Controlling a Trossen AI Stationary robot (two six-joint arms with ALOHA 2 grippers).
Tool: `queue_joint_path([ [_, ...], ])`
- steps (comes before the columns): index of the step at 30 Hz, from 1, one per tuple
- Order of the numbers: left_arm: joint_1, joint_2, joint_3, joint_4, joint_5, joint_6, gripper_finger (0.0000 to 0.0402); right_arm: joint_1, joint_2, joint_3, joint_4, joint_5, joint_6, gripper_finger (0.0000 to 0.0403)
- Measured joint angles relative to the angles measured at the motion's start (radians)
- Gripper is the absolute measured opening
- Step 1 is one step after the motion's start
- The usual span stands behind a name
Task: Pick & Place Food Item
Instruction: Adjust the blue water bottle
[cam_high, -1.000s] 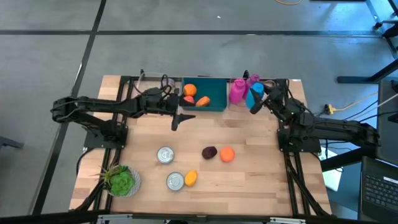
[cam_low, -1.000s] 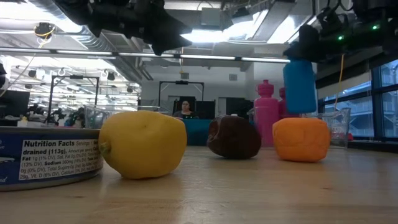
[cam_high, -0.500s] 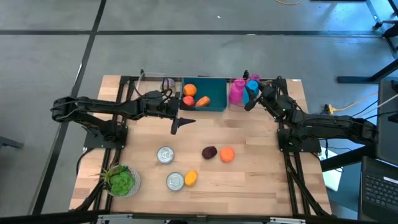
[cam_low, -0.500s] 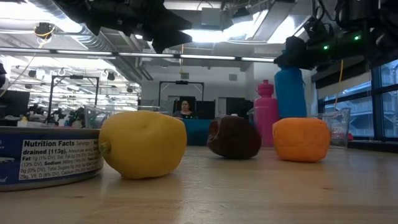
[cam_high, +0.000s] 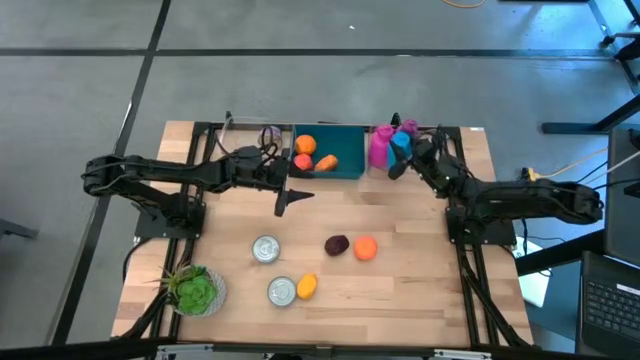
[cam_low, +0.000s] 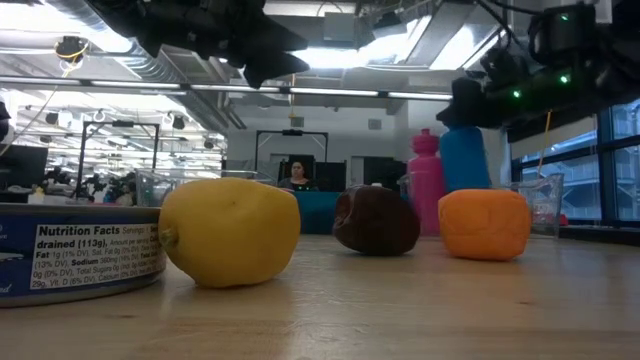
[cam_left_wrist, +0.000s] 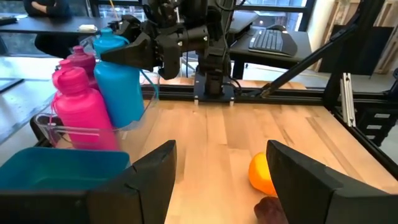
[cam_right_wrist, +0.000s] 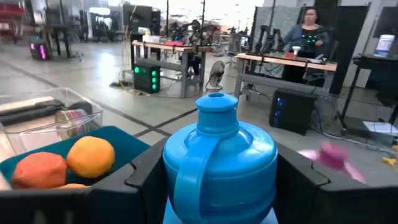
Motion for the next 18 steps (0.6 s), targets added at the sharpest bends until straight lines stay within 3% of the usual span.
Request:
queue_joint_path([
  [6, 0.0, 0.0, 0.0, -0.02, 0.0, -0.007, 0.0237, -0.001, 0.002, -0.154, 0.251, 0.005, 0.034, 0.021],
  [18, 0.0, 0.0, 0.0, -0.013, -0.011, -0.013, 0.0237, 0.0, 0.027, -0.187, 0.252, 0.019, 0.065, 0.021],
])
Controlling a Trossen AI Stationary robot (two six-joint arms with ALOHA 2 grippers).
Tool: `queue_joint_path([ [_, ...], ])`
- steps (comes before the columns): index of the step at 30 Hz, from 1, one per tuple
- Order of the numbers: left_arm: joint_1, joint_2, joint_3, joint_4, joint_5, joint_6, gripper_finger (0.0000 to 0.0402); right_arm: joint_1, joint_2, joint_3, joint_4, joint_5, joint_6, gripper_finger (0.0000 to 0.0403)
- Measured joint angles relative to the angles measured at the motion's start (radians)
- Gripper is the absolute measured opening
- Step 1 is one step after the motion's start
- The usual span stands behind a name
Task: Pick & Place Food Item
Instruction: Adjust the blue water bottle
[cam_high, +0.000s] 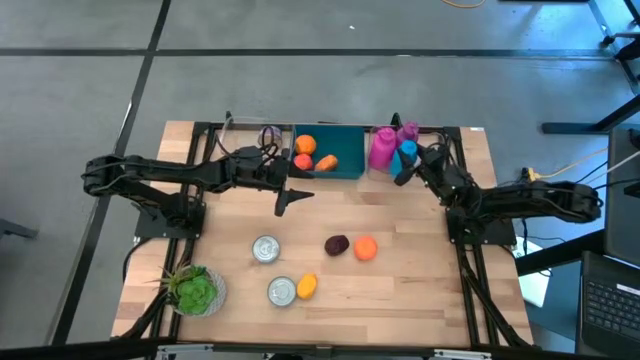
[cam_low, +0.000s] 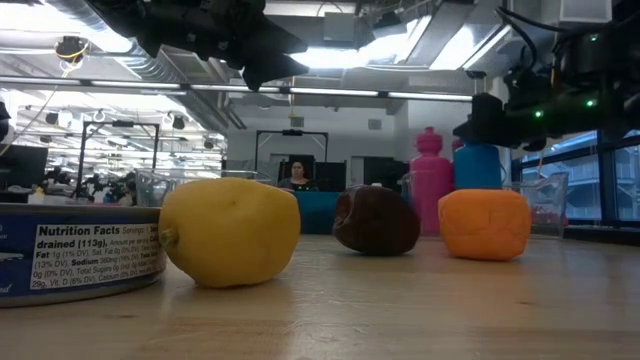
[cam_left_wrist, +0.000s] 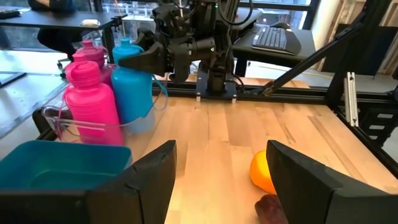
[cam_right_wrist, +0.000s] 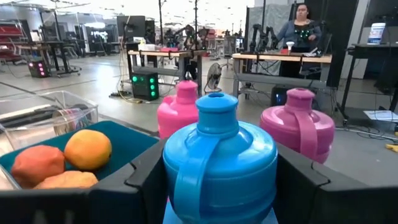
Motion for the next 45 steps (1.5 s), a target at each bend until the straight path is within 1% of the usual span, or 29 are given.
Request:
queue_joint_path([
  [8, 0.0, 0.0, 0.0, 0.0, 0.0, -0.006, 0.0237, 0.0, 0.03, 0.0, 0.001, 0.01, 0.013, 0.021],
  [14, 0.0, 0.0, 0.0, 0.0, 0.0, -0.005, 0.0237, 0.0, 0.03, 0.0, -0.001, 0.024, 0.026, 0.0236],
  [19, 0.0, 0.0, 0.0, 0.0, 0.0, -0.005, 0.0237, 0.0, 0.03, 0.0, -0.004, 0.027, 0.028, 0.024],
  [24, 0.0, 0.0, 0.0, 0.0, 0.0, -0.005, 0.0237, -0.009, 0.03, 0.0, -0.02, 0.02, 0.073, 0.0242],
  [29, 0.0, 0.0, 0.0, 0.0, 0.0, -0.004, 0.0237, -0.025, 0.03, 0.0, -0.025, -0.047, 0.079, 0.027],
  [33, 0.0, 0.0, 0.0, 0.0, 0.0, -0.003, 0.0237, -0.028, 0.03, 0.0, -0.002, -0.053, 0.078, 0.0302],
  [36, 0.0, 0.0, 0.0, 0.0, 0.0, -0.003, 0.0237, -0.028, 0.027, 0.0, 0.021, -0.055, 0.056, 0.0319],
  [41, 0.001, 0.0, 0.0, -0.007, -0.003, -0.003, 0.0237, -0.023, 0.026, 0.0, 0.082, -0.056, 0.005, 0.0327],
  [45, 0.002, 0.0, 0.0, -0.008, -0.039, -0.003, 0.0237, -0.022, 0.026, 0.004, 0.113, -0.056, -0.031, 0.0324],
])
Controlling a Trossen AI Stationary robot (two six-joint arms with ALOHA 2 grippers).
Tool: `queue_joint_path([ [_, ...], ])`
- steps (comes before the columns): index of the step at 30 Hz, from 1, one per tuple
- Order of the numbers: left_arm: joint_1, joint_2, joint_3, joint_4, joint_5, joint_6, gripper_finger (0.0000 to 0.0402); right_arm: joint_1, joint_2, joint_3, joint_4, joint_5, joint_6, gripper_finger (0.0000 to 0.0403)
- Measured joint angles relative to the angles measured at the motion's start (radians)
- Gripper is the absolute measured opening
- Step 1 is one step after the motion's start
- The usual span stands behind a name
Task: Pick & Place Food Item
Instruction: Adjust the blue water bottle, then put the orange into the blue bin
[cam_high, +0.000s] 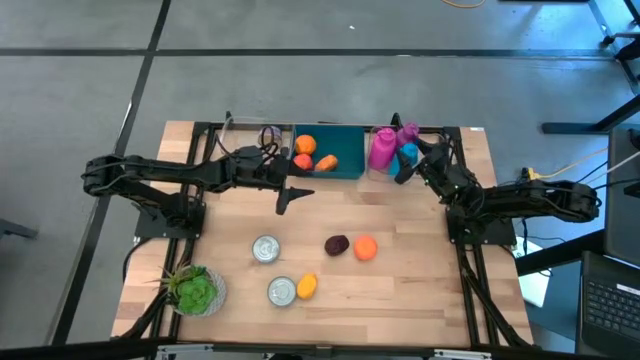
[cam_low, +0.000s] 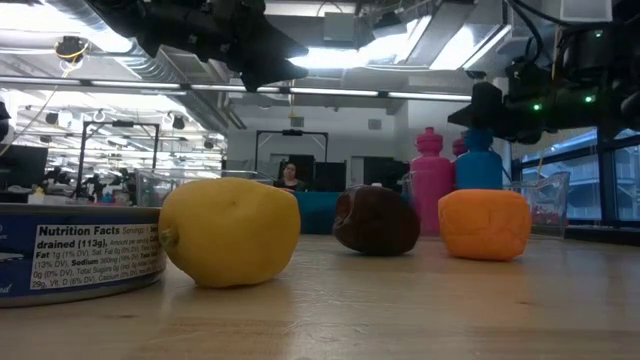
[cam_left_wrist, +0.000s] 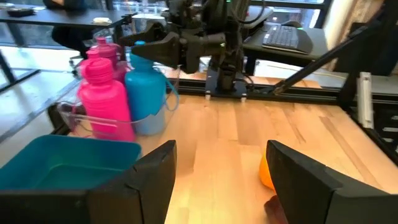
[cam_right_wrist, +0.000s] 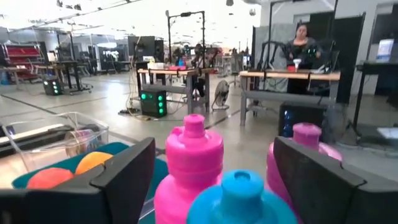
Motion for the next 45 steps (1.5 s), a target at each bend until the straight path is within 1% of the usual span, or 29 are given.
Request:
queue_joint_path([
  [4, 0.0, 0.0, 0.0, 0.0, -0.013, 0.0, 0.0237, 0.011, -0.012, 0.031, -0.004, 0.005, -0.074, 0.0323],
  [6, 0.0, 0.0, 0.0, 0.0, -0.012, 0.0, 0.0237, 0.024, -0.025, 0.052, -0.022, 0.036, -0.114, 0.0323],
  [9, 0.0, 0.0, 0.0, -0.006, -0.013, 0.001, 0.0237, 0.045, -0.05, 0.087, -0.08, 0.085, -0.161, 0.0323],
  [14, 0.0, 0.0, 0.0, -0.052, -0.014, 0.057, 0.0237, 0.099, -0.115, 0.178, -0.215, 0.088, -0.207, 0.0323],
  [17, 0.0, 0.004, 0.0, -0.042, -0.014, 0.054, 0.0237, 0.148, -0.173, 0.281, -0.402, 0.093, -0.261, 0.0323],
  [21, 0.004, 0.004, 0.0, -0.029, -0.021, 0.054, 0.0237, 0.215, -0.242, 0.479, -0.79, 0.118, -0.271, 0.0323],
  [23, 0.01, 0.004, 0.0, -0.054, -0.028, 0.054, 0.0237, 0.261, -0.278, 0.569, -0.996, 0.103, -0.217, 0.0323],
  [25, 0.018, 0.004, 0.0, -0.092, -0.03, 0.057, 0.0237, 0.311, -0.305, 0.638, -1.128, 0.075, -0.16, 0.0323],
  [26, 0.022, 0.004, 0.0, -0.117, -0.03, 0.058, 0.0237, 0.339, -0.318, 0.658, -1.193, 0.077, -0.135, 0.0323],
  [31, 0.027, 0.004, 0.0, -0.251, -0.029, 0.053, 0.0237, 0.525, -0.356, 0.7, -1.487, 0.198, 0.067, 0.0323],
  [33, 0.017, 0.0, 0.0, -0.276, -0.03, 0.054, 0.0237, 0.612, -0.355, 0.7, -1.539, 0.21, 0.146, 0.0323],
  [35, 0.004, -0.001, 0.0, -0.287, -0.03, 0.058, 0.0237, 0.7, -0.336, 0.701, -1.542, 0.241, 0.193, 0.0323],
  [38, -0.015, -0.01, 0.0, -0.29, -0.029, 0.061, 0.0237, 0.819, -0.273, 0.701, -1.543, 0.321, 0.235, 0.0323],
  [40, -0.034, -0.013, 0.0, -0.291, -0.03, 0.068, 0.0237, 0.878, -0.219, 0.701, -1.539, 0.35, 0.243, 0.0323],
  [43, -0.073, -0.019, 0.0, -0.283, -0.046, 0.069, 0.0237, 0.94, -0.137, 0.701, -1.538, 0.352, 0.265, 0.0323],
  [45, -0.108, -0.019, 0.001, -0.284, -0.071, 0.068, 0.0237, 0.967, -0.096, 0.701, -1.535, 0.348, 0.307, 0.0323],
])
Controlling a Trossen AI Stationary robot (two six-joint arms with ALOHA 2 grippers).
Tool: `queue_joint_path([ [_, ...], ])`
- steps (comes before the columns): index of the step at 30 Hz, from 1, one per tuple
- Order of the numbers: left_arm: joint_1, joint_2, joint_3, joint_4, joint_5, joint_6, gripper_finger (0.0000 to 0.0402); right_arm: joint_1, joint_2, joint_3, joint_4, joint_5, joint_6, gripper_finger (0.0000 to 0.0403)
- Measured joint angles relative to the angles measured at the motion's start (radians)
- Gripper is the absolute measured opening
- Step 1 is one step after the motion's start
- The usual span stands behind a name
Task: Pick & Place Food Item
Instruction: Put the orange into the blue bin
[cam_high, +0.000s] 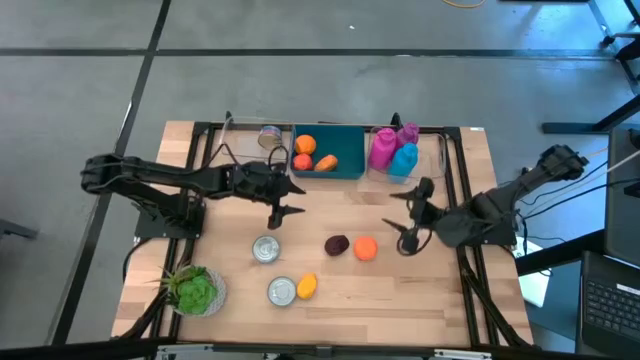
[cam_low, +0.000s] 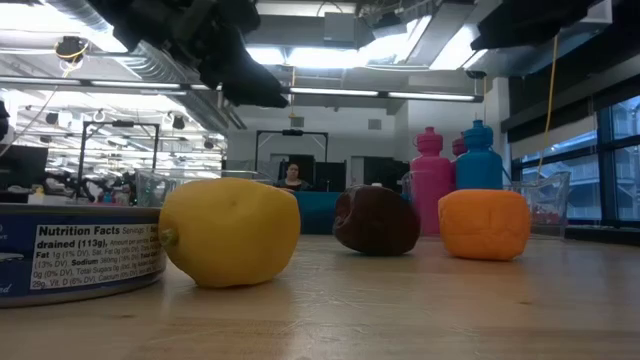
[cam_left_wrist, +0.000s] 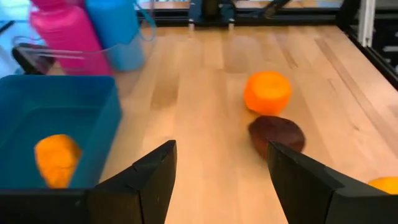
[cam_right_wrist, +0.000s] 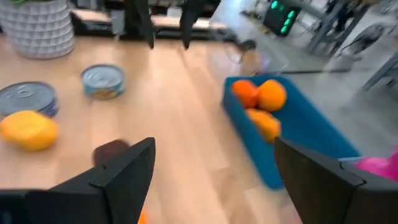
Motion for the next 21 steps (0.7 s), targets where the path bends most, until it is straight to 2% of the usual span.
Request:
queue_joint_path([
  [7, -0.141, 0.0, 0.0, 0.0, -0.063, -0.082, 0.0237, 0.077, 0.126, -0.017, 0.009, -0.032, 0.16, 0.0323],
  [11, -0.231, 0.0, 0.0, 0.0, -0.133, -0.135, 0.0237, 0.096, 0.198, -0.041, 0.011, -0.08, 0.246, 0.0323],
  [15, -0.305, 0.005, 0.0, 0.016, -0.232, -0.171, 0.0237, 0.1, 0.272, -0.042, 0.082, -0.113, 0.247, 0.0323],
  [21, -0.38, 0.005, 0.0, 0.087, -0.314, -0.21, 0.0237, 0.099, 0.341, -0.042, 0.158, -0.133, 0.271, 0.0323],
])
